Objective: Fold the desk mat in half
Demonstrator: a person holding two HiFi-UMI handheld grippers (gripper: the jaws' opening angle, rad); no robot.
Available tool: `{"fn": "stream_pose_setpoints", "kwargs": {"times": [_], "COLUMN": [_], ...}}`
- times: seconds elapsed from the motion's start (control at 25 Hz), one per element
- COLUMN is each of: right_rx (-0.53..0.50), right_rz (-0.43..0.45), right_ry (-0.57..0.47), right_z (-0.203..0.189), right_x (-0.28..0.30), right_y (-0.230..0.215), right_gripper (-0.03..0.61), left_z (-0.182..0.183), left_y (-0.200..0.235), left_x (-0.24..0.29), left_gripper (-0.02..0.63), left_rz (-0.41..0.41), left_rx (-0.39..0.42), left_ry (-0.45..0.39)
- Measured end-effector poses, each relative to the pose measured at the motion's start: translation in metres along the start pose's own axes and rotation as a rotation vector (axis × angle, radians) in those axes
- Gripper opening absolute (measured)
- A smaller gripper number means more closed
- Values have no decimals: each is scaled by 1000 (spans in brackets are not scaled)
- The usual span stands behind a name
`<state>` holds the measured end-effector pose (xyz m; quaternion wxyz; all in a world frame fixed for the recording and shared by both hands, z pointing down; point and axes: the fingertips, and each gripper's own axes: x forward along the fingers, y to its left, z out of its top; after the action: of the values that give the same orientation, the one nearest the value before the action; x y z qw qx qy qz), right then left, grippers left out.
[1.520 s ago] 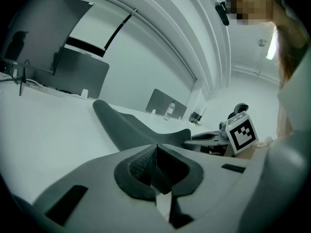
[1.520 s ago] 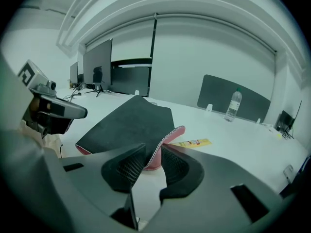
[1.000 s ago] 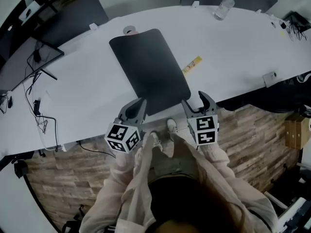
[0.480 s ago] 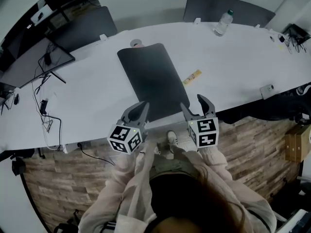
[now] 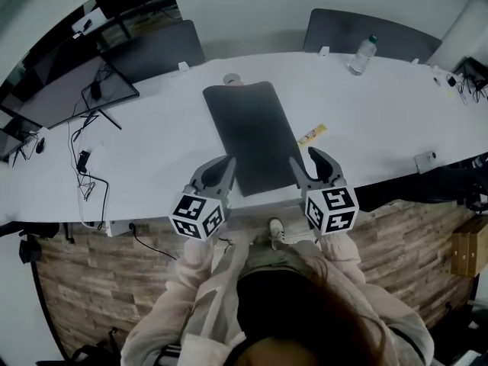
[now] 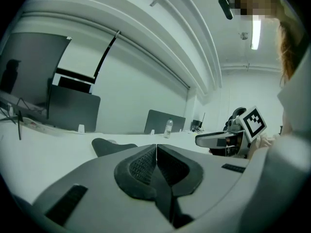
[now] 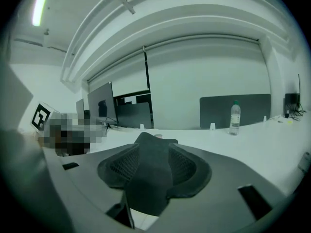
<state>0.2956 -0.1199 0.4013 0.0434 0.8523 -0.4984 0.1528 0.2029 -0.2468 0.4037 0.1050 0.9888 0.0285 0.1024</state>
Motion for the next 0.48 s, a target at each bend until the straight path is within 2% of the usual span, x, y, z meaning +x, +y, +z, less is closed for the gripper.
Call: {"fn": "stream_pose_setpoints", "kwargs": {"times": [0.16,0.28,0.48], "right_rx": [22,21,-23], "right_rz": [14,24,-3], "right_ry": [-85,-109,-83], "right_z": [17,21,16], "right_x": [-10,-16,-23], "right_y": [1,3,-1], "right_gripper": [14,14,14], "left_z": [7,6,-1], "left_y": [-4,-8,-16], "left_x": [-6,-8,-7], "left_gripper": [28,29,29], "left_rz": [21,21,18], "left_rx": [49,58,78], "left_ry": [-10,-9,7]}}
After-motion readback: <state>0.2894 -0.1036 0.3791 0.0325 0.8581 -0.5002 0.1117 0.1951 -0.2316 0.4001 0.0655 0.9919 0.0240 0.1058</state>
